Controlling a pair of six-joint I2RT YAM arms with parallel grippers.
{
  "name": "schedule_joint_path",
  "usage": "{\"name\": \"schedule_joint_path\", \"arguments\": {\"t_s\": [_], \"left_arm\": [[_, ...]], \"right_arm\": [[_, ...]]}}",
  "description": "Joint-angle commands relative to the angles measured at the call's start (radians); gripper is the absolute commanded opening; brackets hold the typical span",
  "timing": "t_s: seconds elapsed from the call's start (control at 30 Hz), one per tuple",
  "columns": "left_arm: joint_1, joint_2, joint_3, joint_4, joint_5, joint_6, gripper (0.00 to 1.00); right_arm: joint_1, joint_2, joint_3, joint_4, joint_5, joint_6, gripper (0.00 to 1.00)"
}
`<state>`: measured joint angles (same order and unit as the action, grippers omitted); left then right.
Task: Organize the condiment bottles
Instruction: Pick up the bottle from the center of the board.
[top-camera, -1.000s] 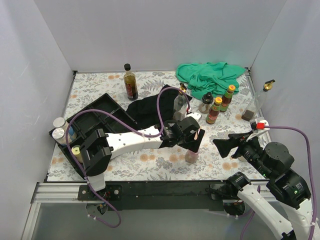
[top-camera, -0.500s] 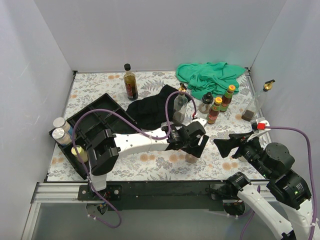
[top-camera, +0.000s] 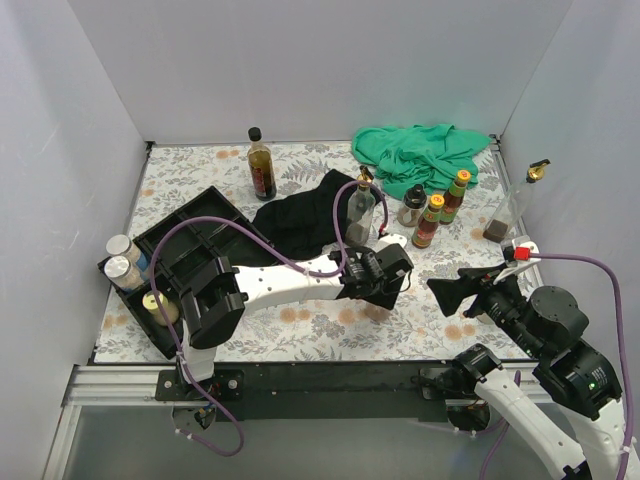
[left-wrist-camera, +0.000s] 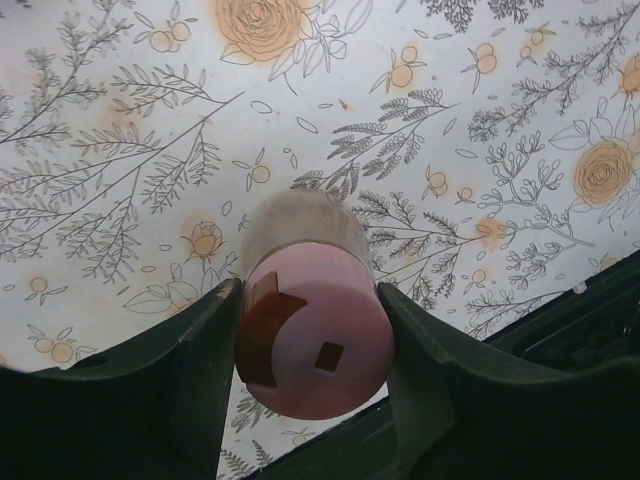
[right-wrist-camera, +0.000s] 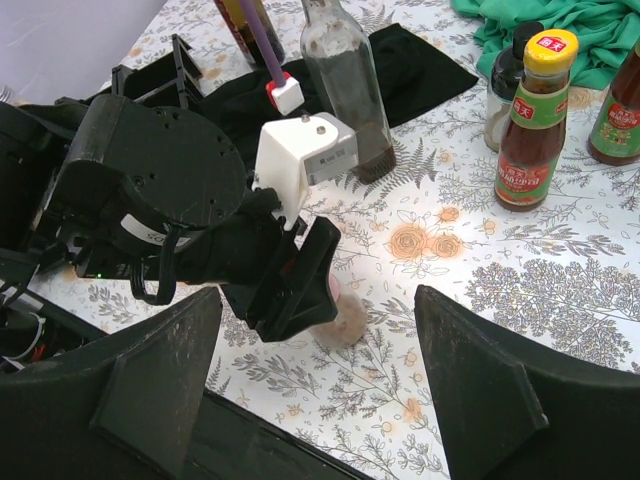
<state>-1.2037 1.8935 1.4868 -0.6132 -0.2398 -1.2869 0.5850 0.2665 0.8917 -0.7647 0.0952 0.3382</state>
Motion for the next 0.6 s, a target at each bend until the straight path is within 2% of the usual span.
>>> {"name": "schedule_joint_path", "arguments": {"t_s": [0.0, 0.2, 0.27, 0.37, 0.47, 0.57], "left_arm": [[-0.002, -0.008, 0.092, -0.165, -0.145, -0.121, 0.01], [0.020, -0.068, 0.133, -0.370, -0.285, -0.342, 0.00], [0.023, -0.098, 0.148, -0.433, -0.346, -0.474, 0.00], [0.038, -0.126, 0.176, -0.610, -0.449, -0.694, 0.00], [0.079, -0.175, 0.162, -0.764, -0.486, -0.875, 0.00], [0.156, -0.289, 0.083, -0.777, -0.449, -0.946, 0.00]], "right_arm": [[0.004, -0.012, 0.003, 0.007, 0.008, -0.001, 0.86], [0.006, -0.001, 0.006, 0.008, 0.006, -0.002, 0.86], [0.006, 0.003, 0.004, 0.010, 0.003, -0.004, 0.86], [0.006, 0.011, 0.010, 0.010, -0.003, -0.002, 0.86], [0.004, 0.014, 0.018, 0.011, 0.000, -0.005, 0.86], [0.004, 0.014, 0.019, 0.010, 0.003, -0.008, 0.86]]}}
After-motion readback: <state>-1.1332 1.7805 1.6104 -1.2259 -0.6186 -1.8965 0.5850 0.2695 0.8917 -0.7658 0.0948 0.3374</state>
